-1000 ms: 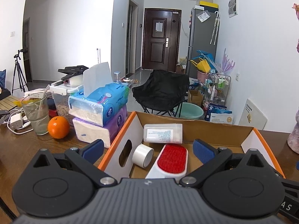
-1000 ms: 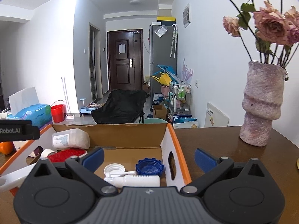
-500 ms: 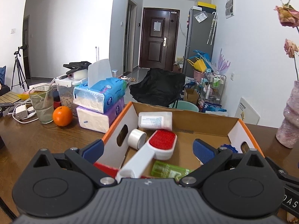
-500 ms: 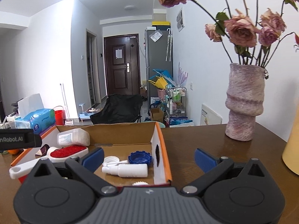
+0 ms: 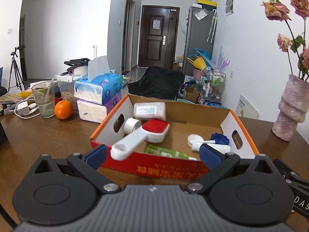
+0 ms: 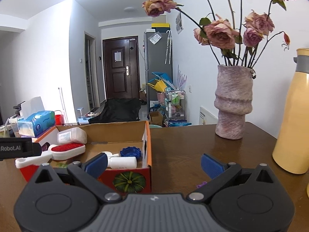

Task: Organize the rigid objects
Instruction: 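Move both tools back over the table toward the purple cap and cream cube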

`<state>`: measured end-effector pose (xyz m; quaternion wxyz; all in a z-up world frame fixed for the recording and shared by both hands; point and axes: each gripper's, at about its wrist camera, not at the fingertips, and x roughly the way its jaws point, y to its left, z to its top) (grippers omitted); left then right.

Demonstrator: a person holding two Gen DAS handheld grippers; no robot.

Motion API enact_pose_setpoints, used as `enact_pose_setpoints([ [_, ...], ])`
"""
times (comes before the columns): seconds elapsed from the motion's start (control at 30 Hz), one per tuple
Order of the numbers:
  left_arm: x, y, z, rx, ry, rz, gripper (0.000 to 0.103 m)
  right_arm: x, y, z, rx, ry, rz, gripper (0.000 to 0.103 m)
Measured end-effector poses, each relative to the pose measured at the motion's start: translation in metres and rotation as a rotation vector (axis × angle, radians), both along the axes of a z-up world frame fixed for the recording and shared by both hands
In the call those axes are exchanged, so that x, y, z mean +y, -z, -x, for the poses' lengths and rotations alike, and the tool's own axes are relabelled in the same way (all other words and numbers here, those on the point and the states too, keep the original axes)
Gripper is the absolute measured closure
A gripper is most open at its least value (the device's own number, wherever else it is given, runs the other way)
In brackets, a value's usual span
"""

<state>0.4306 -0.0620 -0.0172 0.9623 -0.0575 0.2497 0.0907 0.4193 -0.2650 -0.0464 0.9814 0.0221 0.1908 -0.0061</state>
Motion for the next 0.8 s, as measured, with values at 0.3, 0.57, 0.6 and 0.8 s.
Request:
enact_pose_setpoints([
  [0.3, -0.025, 0.007, 0.025, 0.019, 0.025, -0.009, 0.000, -0.021, 0.002, 0.029, -0.001, 0.012, 0.006, 0.000],
  [0.57, -0.051, 0.016, 0.040, 0.042, 0.048, -0.004, 0.000, -0.047, 0.011, 0.049, 0.016, 0.027, 0.010, 0.000],
  [0.6, -0.054, 0.018, 0.040, 0.045, 0.050, -0.004, 0.000, -0.050, 0.012, 0.052, 0.019, 0.029, 0.011, 0.000],
  [0.8, -0.074, 0.028, 0.045, 0.072, 0.068, -0.001, 0.000, -0.070, 0.018, 0.061, 0.033, 0.034, 0.023, 0.000],
])
